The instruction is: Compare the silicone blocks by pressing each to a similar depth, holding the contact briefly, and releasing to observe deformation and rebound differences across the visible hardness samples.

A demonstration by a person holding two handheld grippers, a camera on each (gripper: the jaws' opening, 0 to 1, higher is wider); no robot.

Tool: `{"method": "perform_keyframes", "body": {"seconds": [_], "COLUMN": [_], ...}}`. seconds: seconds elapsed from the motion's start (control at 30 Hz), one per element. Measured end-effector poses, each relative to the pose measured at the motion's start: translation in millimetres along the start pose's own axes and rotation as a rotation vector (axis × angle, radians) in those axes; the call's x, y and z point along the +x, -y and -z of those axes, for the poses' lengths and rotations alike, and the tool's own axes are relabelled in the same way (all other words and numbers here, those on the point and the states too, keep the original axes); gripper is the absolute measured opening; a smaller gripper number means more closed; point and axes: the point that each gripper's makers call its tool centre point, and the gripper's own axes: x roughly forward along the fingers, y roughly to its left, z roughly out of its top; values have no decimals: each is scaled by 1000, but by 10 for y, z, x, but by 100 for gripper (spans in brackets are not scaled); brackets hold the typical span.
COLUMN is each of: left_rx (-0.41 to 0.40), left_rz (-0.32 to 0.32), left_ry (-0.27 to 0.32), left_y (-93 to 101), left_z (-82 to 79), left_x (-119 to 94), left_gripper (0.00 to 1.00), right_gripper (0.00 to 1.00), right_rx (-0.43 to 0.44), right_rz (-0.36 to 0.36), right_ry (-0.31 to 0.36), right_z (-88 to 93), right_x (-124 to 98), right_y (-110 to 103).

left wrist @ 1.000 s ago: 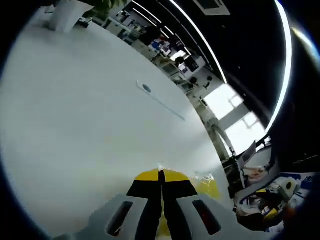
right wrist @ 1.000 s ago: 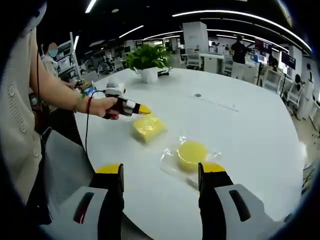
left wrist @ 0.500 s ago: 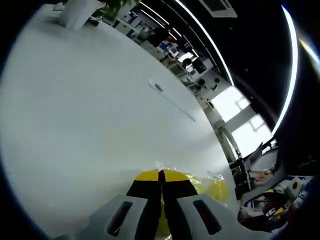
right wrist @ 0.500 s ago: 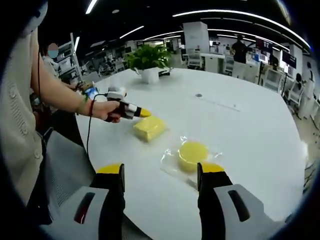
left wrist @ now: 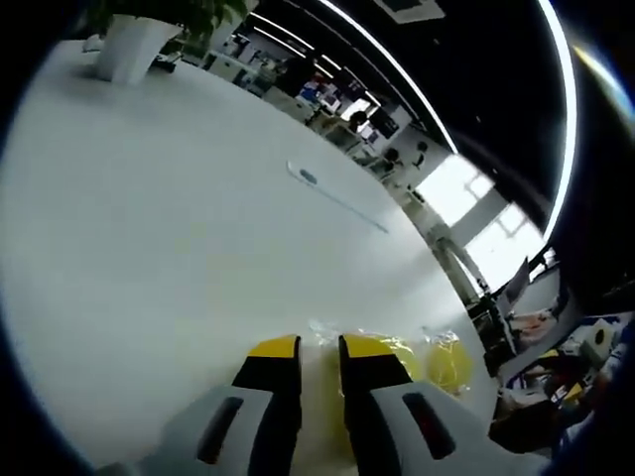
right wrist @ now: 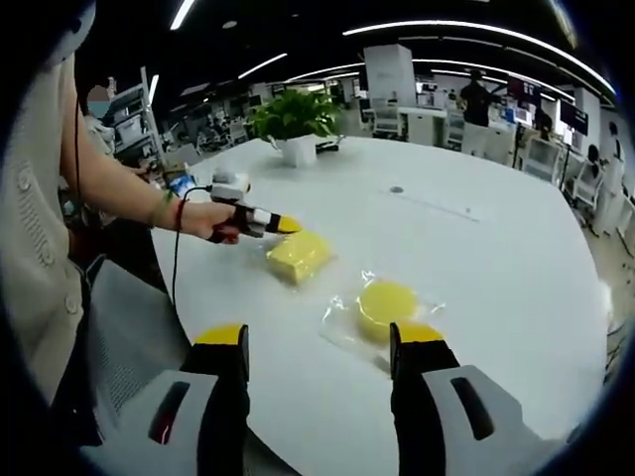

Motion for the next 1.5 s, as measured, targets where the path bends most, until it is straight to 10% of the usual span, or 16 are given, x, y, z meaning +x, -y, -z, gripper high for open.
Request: {"method": "perform_keyframes", "body": {"seconds": [0.67, 1.5], "left_rx": [118, 360], "left_rz": [24, 105], "left_ry": [54, 151], "left_y": [253, 833], "left_z": [-188, 52], "left_x": [-567, -1975], "left_gripper": [31, 45], "right_gripper": [52, 55], "right_rx": [-31, 134], "right_rz": [32, 158], "right_ry": [56, 149], "right_z": [-84, 71], "right_x": [24, -49], "right_y": [-160, -371]}}
